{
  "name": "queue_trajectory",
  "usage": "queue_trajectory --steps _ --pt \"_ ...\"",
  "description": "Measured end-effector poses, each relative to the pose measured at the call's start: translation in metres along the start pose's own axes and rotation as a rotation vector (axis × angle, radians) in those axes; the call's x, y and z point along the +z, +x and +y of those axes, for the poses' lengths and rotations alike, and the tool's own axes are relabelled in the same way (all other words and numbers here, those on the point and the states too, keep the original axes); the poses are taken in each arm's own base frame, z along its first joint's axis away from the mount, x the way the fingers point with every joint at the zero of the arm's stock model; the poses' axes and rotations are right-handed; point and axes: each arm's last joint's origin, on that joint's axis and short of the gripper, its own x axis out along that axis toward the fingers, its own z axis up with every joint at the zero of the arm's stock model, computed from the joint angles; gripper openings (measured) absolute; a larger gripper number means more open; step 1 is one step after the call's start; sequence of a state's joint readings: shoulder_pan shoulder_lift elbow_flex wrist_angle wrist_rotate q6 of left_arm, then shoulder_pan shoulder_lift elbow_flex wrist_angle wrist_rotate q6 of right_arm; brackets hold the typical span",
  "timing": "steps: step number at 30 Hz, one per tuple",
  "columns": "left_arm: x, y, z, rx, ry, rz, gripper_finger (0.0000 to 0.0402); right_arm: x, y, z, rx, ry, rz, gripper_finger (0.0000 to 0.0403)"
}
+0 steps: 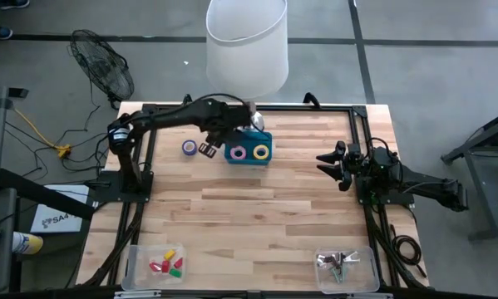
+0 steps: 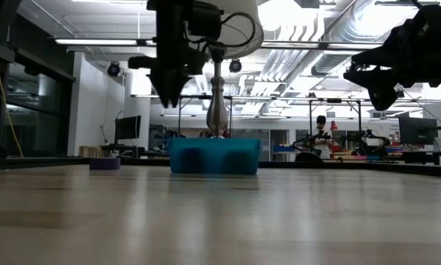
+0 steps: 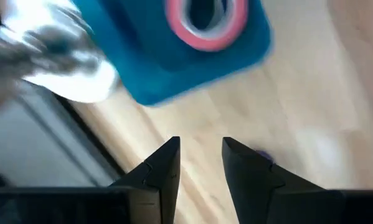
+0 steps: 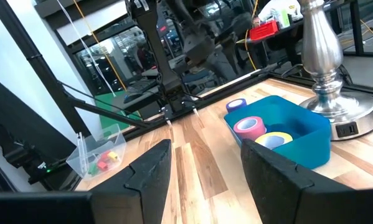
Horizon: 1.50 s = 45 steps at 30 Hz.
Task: Pick and place Stapler, Stapler remover, tape
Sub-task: Put the blue tape into the blue bin
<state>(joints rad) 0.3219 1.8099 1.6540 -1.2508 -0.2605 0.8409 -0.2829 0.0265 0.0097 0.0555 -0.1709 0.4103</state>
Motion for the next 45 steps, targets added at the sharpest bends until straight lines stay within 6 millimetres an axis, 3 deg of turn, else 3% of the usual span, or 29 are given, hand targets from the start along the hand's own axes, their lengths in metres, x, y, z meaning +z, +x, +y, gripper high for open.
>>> queue_trajectory --steps 9,19,30,39,45 --pt "-0.030 0.015 -0.006 -0.124 -0.113 0.019 0.0117 0.000 0.000 0.000 0.001 0.000 0.000 0.0186" --pt "-0.068 0.033 -0.030 -0.181 -0.237 0.035 0.0117 0.000 0.000 0.000 0.001 0.000 0.000 0.0186" --pt "-0.076 0.072 -0.050 -0.166 -0.416 0.015 0.0121 0.000 0.000 0.000 0.001 0.000 0.000 0.0186" --pt "-0.083 0.096 -0.061 -0.171 -0.588 0.042 0.0198 0.000 0.000 0.000 0.000 0.000 0.000 0.0186" --pt "-0.084 0.111 -0.069 -0.160 -0.669 0.053 0.0213 0.000 0.000 0.000 0.000 0.000 0.000 0.0186"
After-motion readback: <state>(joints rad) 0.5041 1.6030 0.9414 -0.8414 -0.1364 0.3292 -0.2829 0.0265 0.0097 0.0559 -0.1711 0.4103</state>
